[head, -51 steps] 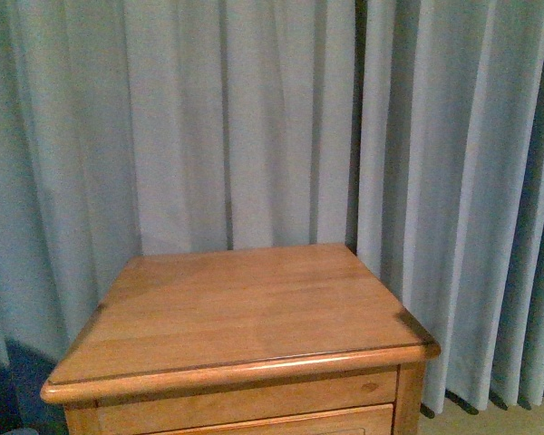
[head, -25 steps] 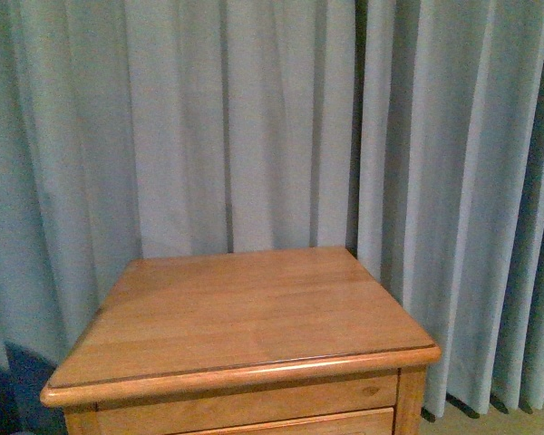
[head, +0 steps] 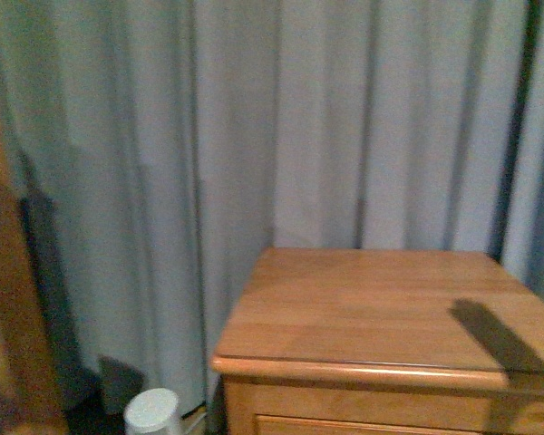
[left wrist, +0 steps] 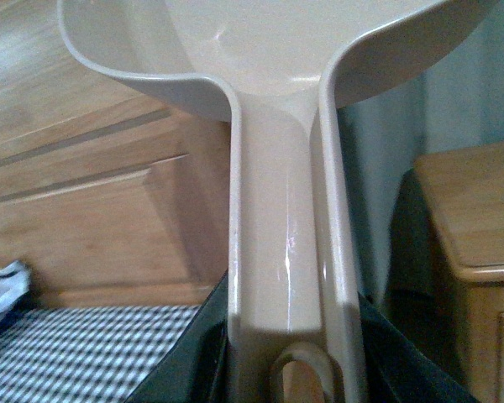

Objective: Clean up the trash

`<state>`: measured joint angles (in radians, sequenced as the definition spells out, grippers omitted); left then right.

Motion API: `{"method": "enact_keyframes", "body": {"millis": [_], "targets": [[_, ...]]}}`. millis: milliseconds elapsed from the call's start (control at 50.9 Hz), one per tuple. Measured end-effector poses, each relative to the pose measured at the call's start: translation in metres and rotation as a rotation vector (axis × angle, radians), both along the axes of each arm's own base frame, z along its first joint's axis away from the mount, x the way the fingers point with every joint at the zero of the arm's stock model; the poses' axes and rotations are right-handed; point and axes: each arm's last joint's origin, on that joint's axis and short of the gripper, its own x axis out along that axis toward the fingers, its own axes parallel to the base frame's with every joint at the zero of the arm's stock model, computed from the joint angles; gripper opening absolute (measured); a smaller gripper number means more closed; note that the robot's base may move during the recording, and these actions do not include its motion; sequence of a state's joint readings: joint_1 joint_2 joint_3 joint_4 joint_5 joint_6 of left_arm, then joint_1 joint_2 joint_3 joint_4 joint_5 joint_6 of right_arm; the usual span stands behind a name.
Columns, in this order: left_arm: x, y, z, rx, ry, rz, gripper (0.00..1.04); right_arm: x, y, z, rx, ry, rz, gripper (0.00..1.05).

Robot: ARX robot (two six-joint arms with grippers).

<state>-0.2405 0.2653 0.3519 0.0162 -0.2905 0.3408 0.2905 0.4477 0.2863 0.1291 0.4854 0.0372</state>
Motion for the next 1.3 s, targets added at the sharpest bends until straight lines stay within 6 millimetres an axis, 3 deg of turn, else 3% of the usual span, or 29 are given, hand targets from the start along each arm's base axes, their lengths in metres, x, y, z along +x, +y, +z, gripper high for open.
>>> {"method": "enact_keyframes", "body": {"millis": [1297], "targets": [[0.0008,-0.0002,-0.0027,-0.001,0.008,-0.003,0.26,0.0003,0.0001,-0.0003,0.0,0.003,0.002,0.18]]}}
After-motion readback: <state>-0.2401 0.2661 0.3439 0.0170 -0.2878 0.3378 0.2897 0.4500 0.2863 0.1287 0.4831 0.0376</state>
